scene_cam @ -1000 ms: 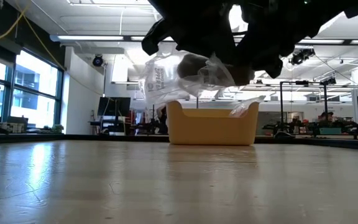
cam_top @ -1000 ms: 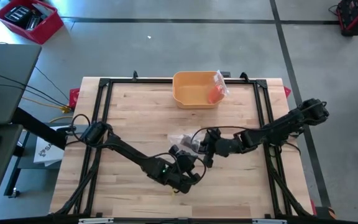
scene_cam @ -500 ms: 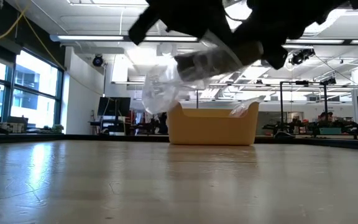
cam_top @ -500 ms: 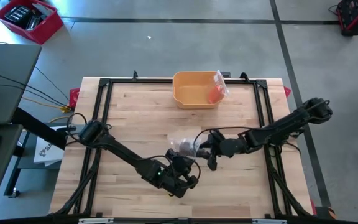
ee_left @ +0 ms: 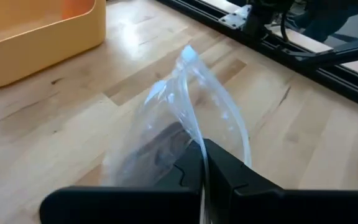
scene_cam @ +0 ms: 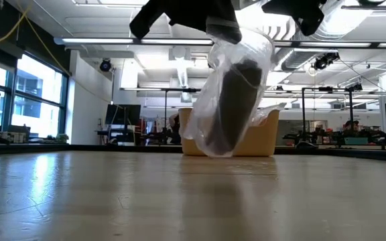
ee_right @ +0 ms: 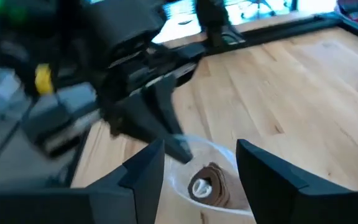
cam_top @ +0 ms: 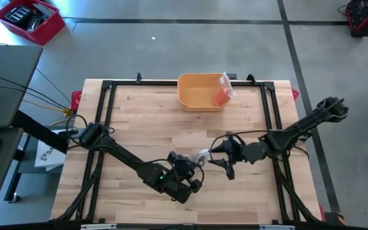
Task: Roll bandage
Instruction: Close the transparent zip bag
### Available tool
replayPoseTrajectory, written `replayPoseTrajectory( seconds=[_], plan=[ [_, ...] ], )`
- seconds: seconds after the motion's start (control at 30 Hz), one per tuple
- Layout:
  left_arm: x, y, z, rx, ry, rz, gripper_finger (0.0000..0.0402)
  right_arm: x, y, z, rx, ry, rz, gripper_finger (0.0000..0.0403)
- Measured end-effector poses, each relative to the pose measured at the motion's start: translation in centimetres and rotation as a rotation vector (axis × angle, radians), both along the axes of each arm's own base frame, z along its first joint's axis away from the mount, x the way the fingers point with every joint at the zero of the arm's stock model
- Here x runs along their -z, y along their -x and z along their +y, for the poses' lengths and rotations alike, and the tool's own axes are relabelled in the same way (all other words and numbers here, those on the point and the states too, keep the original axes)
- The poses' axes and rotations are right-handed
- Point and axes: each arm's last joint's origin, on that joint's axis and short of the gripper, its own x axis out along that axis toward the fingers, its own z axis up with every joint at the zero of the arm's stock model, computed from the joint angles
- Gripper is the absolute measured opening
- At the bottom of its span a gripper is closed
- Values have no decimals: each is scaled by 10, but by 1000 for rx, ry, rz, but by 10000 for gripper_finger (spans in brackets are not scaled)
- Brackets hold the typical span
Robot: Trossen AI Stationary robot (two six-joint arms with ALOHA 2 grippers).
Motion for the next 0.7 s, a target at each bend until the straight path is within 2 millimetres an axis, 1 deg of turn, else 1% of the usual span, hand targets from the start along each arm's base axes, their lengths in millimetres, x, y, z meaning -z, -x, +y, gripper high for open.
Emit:
replayPoseTrajectory(
  seconds=[0.1,0.2,0.27,0.37,0.47,0.57,0.63,0.7],
  plan=[
    [-1,1,-1,8,8,-1,0,-1,3,5,-69,79,-1,188],
    [-6,3,-4,22,28,-9,0,-4,14,14,-143,170,-4,188],
    [-14,7,-6,50,52,-21,0,-8,26,20,-210,235,0,188],
    [-31,11,-11,142,81,-31,0,-7,43,26,-279,313,48,188],
    [-42,15,-14,262,95,-8,0,2,55,25,-257,394,156,188],
    [-46,15,-16,348,104,10,0,17,56,23,-213,420,207,188],
    [-47,15,-16,366,107,10,0,26,52,26,-239,391,189,188],
    [-47,15,-17,373,109,11,0,32,47,32,-289,351,124,188]
  ],
)
